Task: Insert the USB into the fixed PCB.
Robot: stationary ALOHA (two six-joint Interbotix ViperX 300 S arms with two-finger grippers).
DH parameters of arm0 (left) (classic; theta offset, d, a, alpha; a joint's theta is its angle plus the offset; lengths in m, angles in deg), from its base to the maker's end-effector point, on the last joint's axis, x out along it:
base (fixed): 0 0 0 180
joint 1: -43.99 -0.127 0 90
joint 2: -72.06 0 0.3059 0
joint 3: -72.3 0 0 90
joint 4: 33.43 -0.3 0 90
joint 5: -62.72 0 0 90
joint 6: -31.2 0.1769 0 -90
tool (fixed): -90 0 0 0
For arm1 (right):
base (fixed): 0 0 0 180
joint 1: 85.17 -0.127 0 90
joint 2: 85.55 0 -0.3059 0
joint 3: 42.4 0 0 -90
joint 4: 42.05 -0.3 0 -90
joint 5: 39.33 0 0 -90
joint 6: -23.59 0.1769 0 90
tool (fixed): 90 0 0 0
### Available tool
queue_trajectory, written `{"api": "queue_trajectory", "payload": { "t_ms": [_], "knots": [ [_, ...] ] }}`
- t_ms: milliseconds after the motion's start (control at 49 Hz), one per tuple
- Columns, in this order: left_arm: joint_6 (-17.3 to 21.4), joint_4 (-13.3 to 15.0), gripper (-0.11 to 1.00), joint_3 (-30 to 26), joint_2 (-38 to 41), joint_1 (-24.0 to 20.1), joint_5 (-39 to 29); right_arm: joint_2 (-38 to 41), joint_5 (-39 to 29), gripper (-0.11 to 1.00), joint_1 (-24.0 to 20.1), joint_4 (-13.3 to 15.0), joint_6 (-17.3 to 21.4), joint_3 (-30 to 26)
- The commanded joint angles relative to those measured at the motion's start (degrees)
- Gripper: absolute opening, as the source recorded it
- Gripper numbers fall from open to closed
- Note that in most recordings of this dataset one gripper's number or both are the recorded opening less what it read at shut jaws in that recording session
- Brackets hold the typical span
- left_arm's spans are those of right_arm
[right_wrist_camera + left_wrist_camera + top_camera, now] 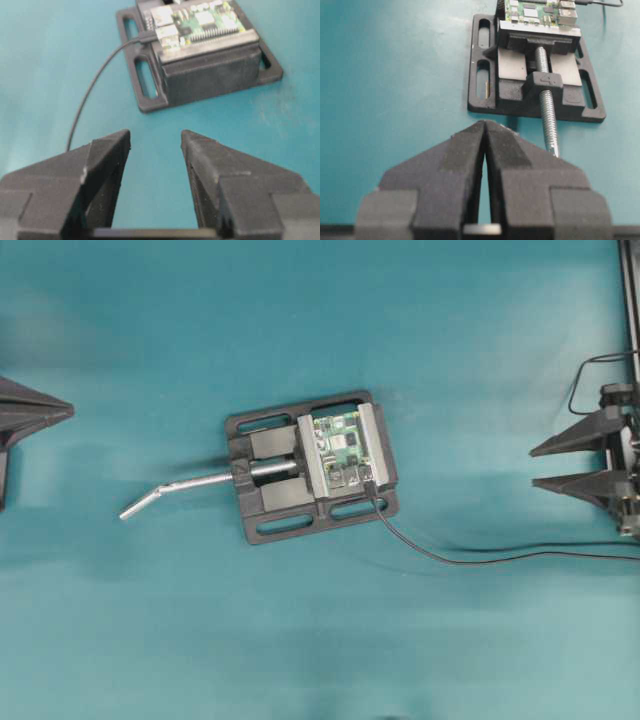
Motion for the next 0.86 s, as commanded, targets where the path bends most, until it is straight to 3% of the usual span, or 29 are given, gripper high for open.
{"api": "queue_trajectory", "payload": {
  "t_ms": [0,265,837],
  "knots": [
    [-0.09,-0.09,0.01,-1.58,0.44,0.09,0.26,-0.70,0.09,0.50,0.09,0.79,0.00,-0.09],
    [-0.09,-0.09,0.01,-1.58,0.44,0.09,0.26,1.23,0.44,0.50,0.09,4.83,0.00,0.44],
    [-0.09,-0.09,0.01,-1.58,0.44,0.09,0.26,0.88,0.62,0.50,0.18,5.01,0.00,0.44]
  ]
}}
